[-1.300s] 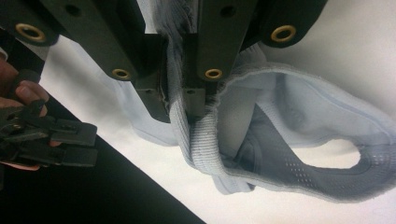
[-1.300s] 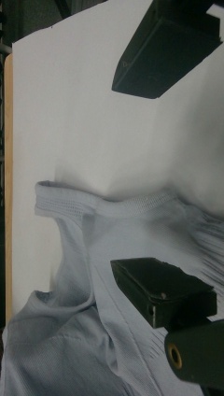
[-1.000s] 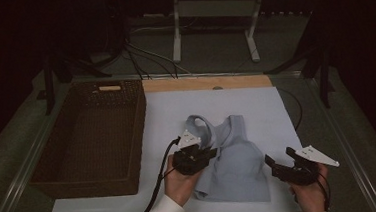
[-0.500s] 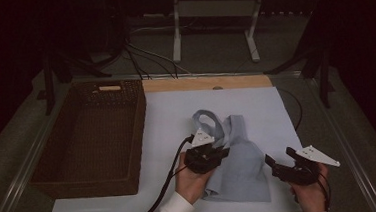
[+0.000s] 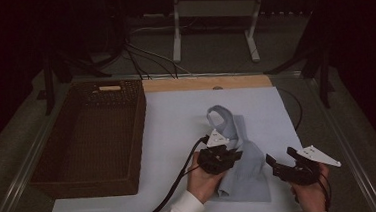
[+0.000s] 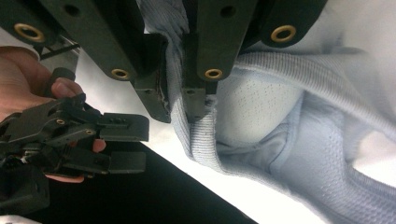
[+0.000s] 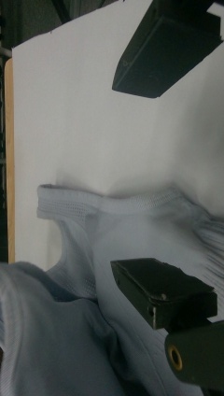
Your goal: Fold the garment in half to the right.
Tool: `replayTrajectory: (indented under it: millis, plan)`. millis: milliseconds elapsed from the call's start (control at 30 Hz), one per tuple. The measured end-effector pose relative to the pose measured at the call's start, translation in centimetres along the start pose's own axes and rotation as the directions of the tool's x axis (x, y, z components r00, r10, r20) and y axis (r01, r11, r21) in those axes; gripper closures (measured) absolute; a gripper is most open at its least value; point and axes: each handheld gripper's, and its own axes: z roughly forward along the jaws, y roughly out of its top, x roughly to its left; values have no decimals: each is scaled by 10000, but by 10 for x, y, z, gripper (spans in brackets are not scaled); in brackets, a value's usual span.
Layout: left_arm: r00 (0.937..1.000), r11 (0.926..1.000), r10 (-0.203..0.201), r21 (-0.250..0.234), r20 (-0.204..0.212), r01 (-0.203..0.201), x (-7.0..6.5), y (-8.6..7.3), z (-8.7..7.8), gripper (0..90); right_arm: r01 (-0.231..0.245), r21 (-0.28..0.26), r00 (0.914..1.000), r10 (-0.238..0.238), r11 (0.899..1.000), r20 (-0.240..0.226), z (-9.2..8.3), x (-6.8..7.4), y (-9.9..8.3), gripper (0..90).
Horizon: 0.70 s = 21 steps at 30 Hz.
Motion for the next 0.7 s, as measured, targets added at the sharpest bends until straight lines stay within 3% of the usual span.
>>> replayTrajectory:
  millis: [233,333,533,700]
  plan:
    - [9997,9988,84,475,209,-94,-5,-7,17,832,-235,-94,9994,237,9997,255,-1,-3,0,127]
    - [9993,9978,129,646,354,-152,-5,-9,22,816,-31,-194,9998,35,9998,193,-2,-2,0,127]
    - [9959,9989,208,397,876,-244,-5,-9,20,643,361,-300,9993,-358,9989,95,-2,0,0,128]
    - [9963,9991,422,-27,744,-421,-3,-6,11,491,520,-484,9985,-526,9975,-119,-2,1,1,144]
